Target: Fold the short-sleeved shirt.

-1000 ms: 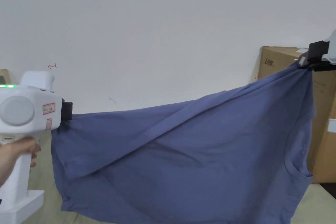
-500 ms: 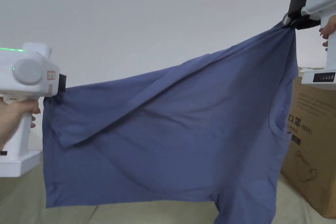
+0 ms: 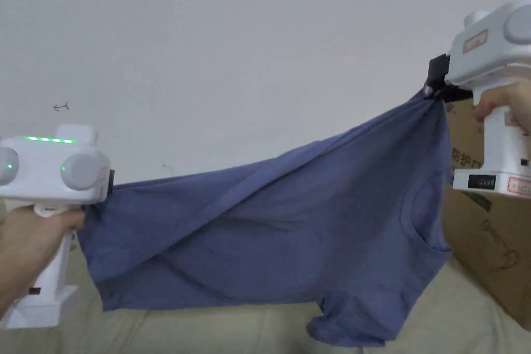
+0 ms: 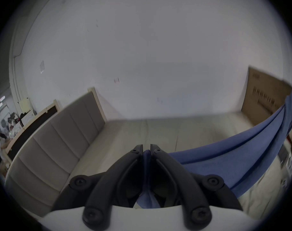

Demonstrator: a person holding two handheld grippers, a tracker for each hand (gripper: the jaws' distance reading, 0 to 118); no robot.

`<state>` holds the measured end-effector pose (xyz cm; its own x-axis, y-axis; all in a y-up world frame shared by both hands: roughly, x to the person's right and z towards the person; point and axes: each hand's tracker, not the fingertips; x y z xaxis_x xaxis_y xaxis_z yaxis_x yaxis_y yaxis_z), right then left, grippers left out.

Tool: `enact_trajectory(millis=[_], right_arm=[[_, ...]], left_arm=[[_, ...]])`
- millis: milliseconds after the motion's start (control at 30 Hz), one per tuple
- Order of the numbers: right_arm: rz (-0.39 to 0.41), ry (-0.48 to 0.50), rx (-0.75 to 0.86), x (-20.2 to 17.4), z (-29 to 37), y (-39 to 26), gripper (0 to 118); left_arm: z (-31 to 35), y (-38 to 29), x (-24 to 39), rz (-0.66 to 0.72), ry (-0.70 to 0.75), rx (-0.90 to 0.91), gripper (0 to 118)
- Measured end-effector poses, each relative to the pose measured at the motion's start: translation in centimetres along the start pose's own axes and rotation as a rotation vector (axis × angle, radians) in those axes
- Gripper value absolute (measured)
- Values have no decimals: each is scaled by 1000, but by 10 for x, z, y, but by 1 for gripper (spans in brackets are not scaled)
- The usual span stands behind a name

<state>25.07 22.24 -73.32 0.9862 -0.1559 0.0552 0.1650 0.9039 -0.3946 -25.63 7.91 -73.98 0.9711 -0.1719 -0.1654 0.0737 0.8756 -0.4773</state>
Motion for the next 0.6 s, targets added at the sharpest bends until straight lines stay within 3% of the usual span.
enact_trajectory(millis=[67,200,267,300,333,433,600], right_arm=[[-4,-9,-79,5,-34,-42,3],[-42,-51,-270,24,-95,-139,3],[-58,-66,-355,31,-112,-184,3],[-103,-62,-393,35,-116,-207,3],[-122,-23,-414,39,-119,-228,3],[-22,-60,-470,39,-111,-273,3],[-81,-18,-447,68,-57,-307,3]], left_arm=[[-27,-42,16,-27,26,-87,7],[-68,-130,36,52,-58,-292,7],[-80,-167,47,-21,-49,-367,7],[-90,-185,50,-50,-47,-397,7],[-93,-200,52,-82,-59,-425,7],[-82,-226,48,-78,-70,-440,7],[-32,-244,17,27,-118,-400,7]])
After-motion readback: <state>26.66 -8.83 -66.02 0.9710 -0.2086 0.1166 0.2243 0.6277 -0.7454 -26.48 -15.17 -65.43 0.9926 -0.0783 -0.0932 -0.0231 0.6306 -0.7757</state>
